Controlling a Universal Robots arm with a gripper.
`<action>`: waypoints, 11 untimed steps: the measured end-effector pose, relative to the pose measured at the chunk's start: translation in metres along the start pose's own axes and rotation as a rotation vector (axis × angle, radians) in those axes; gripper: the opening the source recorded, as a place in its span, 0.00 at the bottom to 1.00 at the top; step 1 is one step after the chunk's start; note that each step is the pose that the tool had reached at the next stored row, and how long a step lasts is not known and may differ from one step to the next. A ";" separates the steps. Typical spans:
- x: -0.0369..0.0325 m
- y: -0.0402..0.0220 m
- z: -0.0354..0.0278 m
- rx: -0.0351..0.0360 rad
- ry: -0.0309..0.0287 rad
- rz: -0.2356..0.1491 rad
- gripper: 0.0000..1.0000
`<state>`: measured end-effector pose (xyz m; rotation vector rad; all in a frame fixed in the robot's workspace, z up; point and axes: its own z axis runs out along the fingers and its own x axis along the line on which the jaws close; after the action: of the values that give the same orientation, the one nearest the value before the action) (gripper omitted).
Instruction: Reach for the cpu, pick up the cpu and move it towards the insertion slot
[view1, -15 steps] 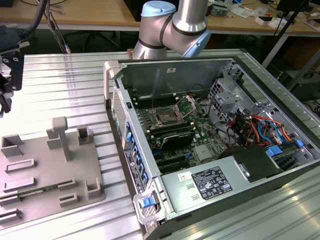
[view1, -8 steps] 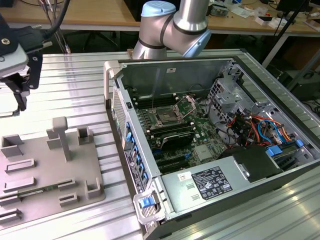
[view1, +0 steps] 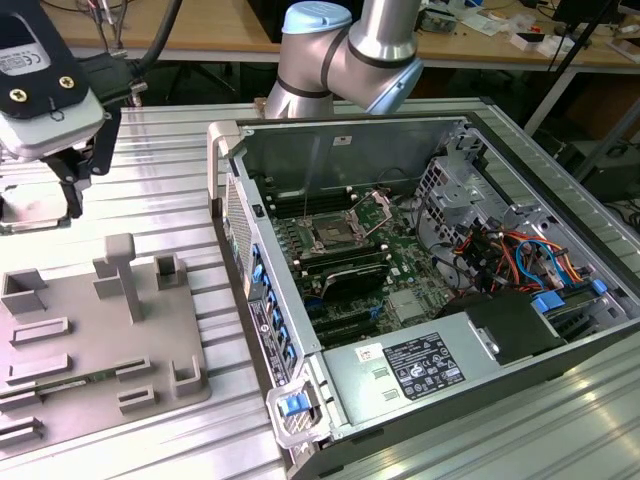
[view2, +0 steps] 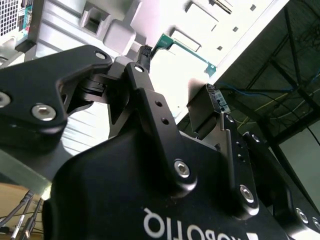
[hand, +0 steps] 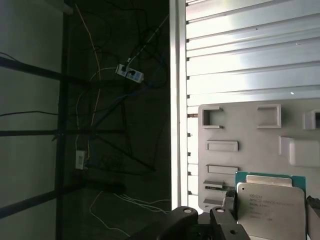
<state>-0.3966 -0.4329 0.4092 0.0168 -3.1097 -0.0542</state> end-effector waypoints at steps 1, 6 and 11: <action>-0.0013 0.0000 0.0000 -0.0001 -0.0001 0.000 0.55; -0.0095 -0.0001 -0.0002 -0.0001 -0.0002 0.000 0.55; -0.0167 -0.0002 -0.0005 0.0000 0.0000 0.000 0.55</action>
<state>-0.3798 -0.4329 0.4092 0.0169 -3.1098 -0.0542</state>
